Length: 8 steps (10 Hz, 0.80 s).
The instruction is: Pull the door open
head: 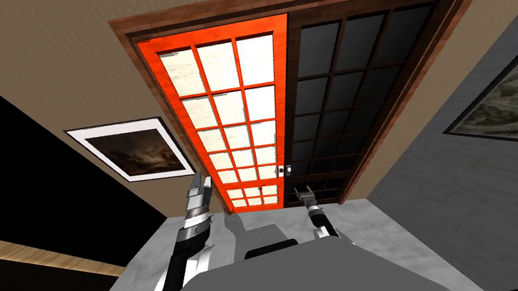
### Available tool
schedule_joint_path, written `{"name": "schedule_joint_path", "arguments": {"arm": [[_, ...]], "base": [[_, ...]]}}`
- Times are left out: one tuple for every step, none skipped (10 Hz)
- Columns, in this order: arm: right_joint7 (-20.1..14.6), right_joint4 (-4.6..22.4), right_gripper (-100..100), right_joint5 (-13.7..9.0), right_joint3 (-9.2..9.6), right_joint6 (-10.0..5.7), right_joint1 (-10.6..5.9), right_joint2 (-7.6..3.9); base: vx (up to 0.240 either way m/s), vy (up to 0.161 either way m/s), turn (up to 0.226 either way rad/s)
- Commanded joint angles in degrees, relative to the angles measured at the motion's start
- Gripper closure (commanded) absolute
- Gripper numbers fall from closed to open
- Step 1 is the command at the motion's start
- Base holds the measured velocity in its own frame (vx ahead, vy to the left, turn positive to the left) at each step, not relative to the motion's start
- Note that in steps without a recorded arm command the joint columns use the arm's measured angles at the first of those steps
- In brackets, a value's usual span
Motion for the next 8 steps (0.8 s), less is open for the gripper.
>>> {"name": "schedule_joint_path", "arguments": {"arm": [[-1.9,1.6,-100,-0.5,0.25,-0.56,-0.72,-0.17],[-3.1,2.7,-100,-0.9,0.42,-0.93,-1.21,-0.31],[-3.9,3.4,-100,-1.1,0.52,-1.16,-1.57,-0.39],[-5.0,4.4,-100,-1.4,0.66,-1.5,-2.12,-0.52],[-4.3,4.1,-100,-1.2,0.6,-1.45,-1.87,-0.41],[-4.6,5.0,-100,-1.5,0.22,-1.52,-0.64,-0.87],[-4.6,5.2,-100,-1.6,0.07,-1.51,-0.24,-1.03],[-4.6,5.8,-100,-1.8,-0.24,-1.5,0.52,-1.35]], "base": [[0.123,-0.016,0.046],[0.131,-0.013,0.065],[0.141,-0.009,0.055],[0.138,-0.009,0.072],[0.061,-0.007,0.018],[-0.088,-0.017,-0.076],[-0.152,0.003,-0.072],[-0.16,0.005,-0.061]]}}
